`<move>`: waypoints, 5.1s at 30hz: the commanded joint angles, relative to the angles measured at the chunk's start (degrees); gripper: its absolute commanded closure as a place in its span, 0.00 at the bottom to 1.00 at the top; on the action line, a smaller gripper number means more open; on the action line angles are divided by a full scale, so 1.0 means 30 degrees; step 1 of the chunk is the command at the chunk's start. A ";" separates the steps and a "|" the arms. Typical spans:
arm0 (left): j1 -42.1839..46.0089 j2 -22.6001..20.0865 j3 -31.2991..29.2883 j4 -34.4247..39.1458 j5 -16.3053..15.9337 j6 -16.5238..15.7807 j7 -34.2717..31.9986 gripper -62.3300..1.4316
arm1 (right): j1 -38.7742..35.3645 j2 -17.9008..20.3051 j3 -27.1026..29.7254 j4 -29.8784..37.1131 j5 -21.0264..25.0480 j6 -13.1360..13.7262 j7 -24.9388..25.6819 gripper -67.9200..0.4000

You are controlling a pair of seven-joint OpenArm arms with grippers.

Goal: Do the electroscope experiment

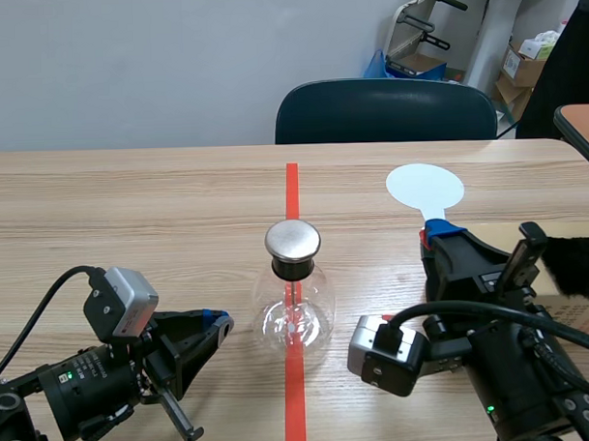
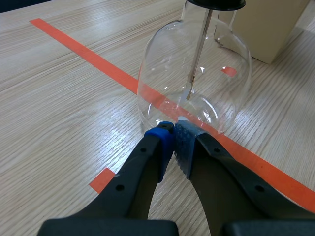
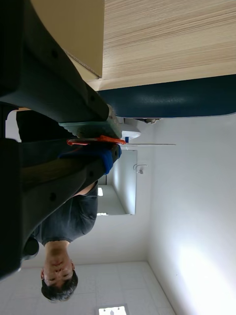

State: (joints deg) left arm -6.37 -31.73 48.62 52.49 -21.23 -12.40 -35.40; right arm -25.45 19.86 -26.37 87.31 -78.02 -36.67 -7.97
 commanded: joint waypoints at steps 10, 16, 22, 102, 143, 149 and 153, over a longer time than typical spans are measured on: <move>-0.0044 0.0029 -0.0175 0.0415 -0.0102 -0.0124 -0.0255 0.91 | -0.0794 0.0401 0.1253 0.0321 0.0299 -0.2732 0.1100 0.99; 0.0015 -0.0991 -0.0080 0.1282 -0.0066 -0.2463 -0.0291 0.89 | -0.2783 0.0583 0.4495 0.1566 0.2528 -0.2732 0.2994 0.98; 0.0736 -0.2805 0.0393 0.3789 -0.0823 -0.4116 -0.0364 0.88 | -0.4379 0.0459 0.8306 0.1989 0.5544 -0.2732 0.6885 0.98; 0.4342 -0.8327 0.1574 1.0746 0.2310 -0.1122 -0.2900 0.20 | -0.2630 -0.3293 1.4484 -0.6382 0.5712 -0.2732 1.2182 0.99; 0.4342 -0.8320 0.1559 1.0746 0.2317 -0.1115 -0.3344 0.20 | -0.2572 -0.3228 1.4484 -0.6615 0.5574 -0.2732 1.6801 0.99; 0.4342 -0.8327 0.1559 1.0746 0.2317 -0.1115 -0.3344 0.20 | -0.2579 -0.3235 1.4484 -0.6615 0.5559 -0.2732 1.3369 0.99; 0.4342 -0.8320 0.1559 1.0746 0.2317 -0.1115 -0.3359 0.20 | -0.2579 -0.3169 1.4484 -0.6615 0.5559 -0.2732 1.1264 0.99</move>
State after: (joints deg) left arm 6.35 -56.66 52.97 83.35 -13.93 -15.44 -44.62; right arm -33.06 9.39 16.75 67.33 -61.49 -41.76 24.97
